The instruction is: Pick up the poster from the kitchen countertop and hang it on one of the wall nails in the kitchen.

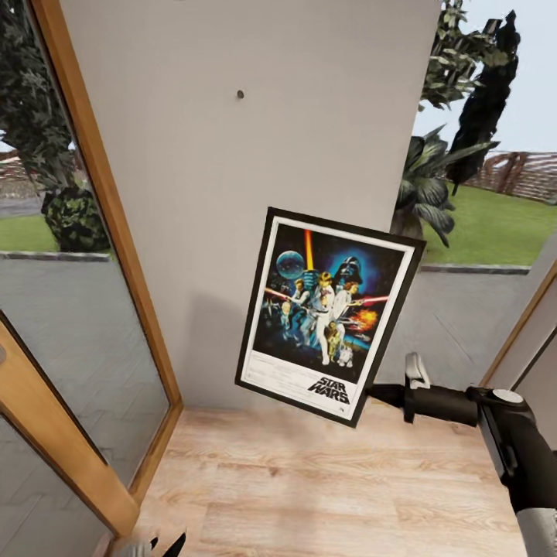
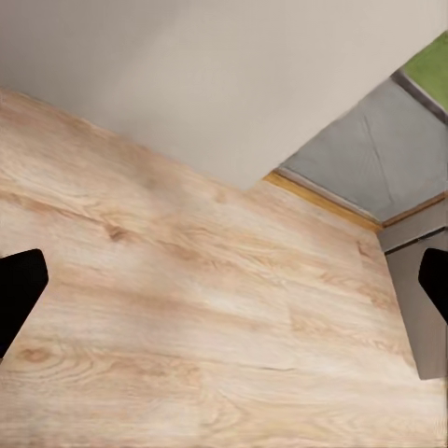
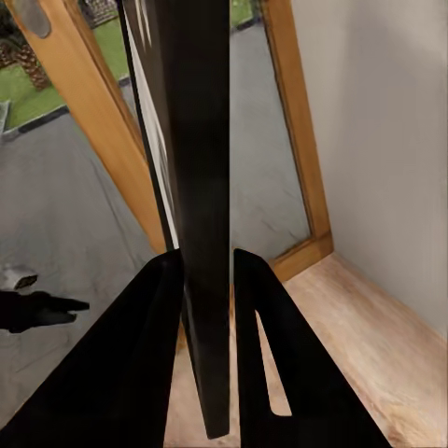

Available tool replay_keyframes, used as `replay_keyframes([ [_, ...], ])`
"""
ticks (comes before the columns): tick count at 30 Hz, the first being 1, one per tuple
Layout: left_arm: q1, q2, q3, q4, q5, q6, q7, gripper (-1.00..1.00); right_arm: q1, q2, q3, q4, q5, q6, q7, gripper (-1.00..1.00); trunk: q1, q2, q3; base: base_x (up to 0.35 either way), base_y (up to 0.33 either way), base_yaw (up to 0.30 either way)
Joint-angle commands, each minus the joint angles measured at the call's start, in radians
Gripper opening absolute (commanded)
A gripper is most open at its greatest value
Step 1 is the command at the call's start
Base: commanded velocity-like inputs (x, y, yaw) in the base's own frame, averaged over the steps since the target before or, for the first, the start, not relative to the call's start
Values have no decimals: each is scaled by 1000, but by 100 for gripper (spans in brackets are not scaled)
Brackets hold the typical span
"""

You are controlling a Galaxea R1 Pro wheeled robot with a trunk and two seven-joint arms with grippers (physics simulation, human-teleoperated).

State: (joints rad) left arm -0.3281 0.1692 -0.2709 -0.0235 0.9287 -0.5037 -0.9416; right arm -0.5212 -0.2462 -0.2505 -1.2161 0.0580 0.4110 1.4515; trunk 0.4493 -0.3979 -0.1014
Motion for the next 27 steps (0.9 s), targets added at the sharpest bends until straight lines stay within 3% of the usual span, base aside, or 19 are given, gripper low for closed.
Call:
replay_keyframes([
  [1, 4, 0, -7, 1, 9, -4, -2, 100, -5, 7, 2, -34, 7, 43, 5, -100, 1, -2, -2, 0, 0, 0],
  [4, 15, -1, -7, 1, 9, -4, -3, 100, -29, 21, 23, -102, 9, 112, -15, -100, 1, -2, -2, 0, 0, 0],
  [9, 25, -2, -7, 1, 9, -4, -3, 100, -95, 34, 104, -159, 10, 231, -76, -100, 1, -2, -2, 0, 0, 0],
  [13, 35, -3, -8, 1, 8, -4, -3, 100, -126, 52, 127, -167, 10, 272, -120, -100, 1, -2, -2, 0, 0, 0],
  [17, 43, -3, -8, 1, 8, -4, -4, 100, -185, 88, 140, -171, 12, 302, -155, -100, 1, -2, -2, 0, 0, 0],
  [21, 46, -3, -8, 1, 8, -4, -3, 100, -272, 108, 209, -172, 15, 400, -170, -100, 1, -2, -2, 0, 0, 0],
  [23, 47, -5, -8, 1, 8, -4, -3, 100, -330, 114, 266, -172, 17, 464, -184, -100, 1, -2, -2, 0, 0, 0],
  [24, 47, -7, -8, 1, 8, -4, -3, 100, -398, 118, 310, -171, 17, 515, -223, -100, 1, -2, -2, 0, 0, 0],
  [27, 47, -8, -8, 1, 8, -4, -3, 100, -462, 127, 341, -163, 18, 542, -252, -100, 1, -2, -2, 0, 0, 0],
])
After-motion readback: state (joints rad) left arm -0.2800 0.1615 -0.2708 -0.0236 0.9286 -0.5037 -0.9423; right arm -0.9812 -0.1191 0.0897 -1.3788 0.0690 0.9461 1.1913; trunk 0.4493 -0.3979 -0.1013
